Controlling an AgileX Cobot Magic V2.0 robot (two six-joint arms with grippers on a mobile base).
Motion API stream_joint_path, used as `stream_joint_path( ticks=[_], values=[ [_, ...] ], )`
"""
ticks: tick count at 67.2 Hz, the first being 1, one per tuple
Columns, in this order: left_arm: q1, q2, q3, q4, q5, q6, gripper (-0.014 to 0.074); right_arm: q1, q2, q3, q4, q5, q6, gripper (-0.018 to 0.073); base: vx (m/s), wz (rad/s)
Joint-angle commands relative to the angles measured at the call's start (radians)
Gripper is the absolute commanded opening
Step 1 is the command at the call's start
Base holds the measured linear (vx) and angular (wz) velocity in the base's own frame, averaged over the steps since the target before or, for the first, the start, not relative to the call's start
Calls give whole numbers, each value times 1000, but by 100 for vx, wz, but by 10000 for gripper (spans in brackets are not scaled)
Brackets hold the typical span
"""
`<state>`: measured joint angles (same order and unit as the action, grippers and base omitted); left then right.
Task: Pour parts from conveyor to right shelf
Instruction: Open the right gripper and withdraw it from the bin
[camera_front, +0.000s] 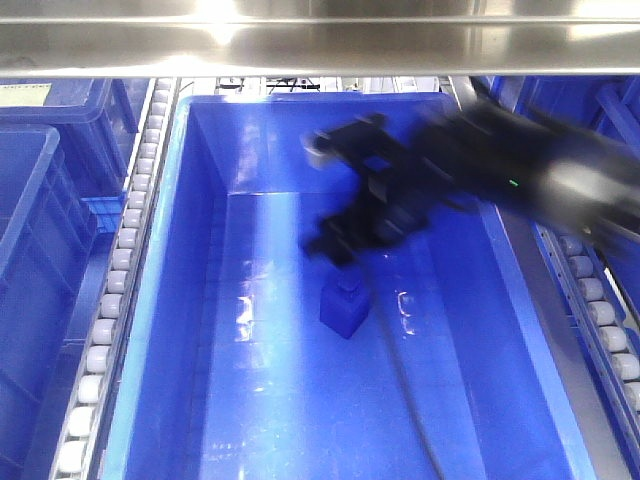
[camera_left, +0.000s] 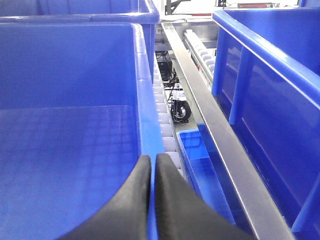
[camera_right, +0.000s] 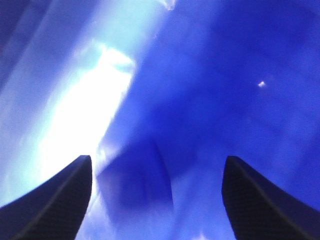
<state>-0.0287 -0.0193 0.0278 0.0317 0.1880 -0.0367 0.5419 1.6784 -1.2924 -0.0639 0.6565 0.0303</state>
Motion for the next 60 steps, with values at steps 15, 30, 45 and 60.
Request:
stream_joint_path(
  ticks=[15,30,45,60],
  values=[
    [-5,-4,-19,-2,-70,-7,-6,-3,-453,417,-21,-392,3,515,0,0],
    [-5,-4,-19,-2,-70,-7,-6,-3,-745,639,6,-463,3,515,0,0],
    [-5,-4,-19,-2,-70,-7,-6,-3,-1105,781,8,-445,3,515,0,0],
    [-5,-4,-19,-2,-70,-7,-6,-3,-1433,874,14,-428,-3,515,0,0]
  ],
)
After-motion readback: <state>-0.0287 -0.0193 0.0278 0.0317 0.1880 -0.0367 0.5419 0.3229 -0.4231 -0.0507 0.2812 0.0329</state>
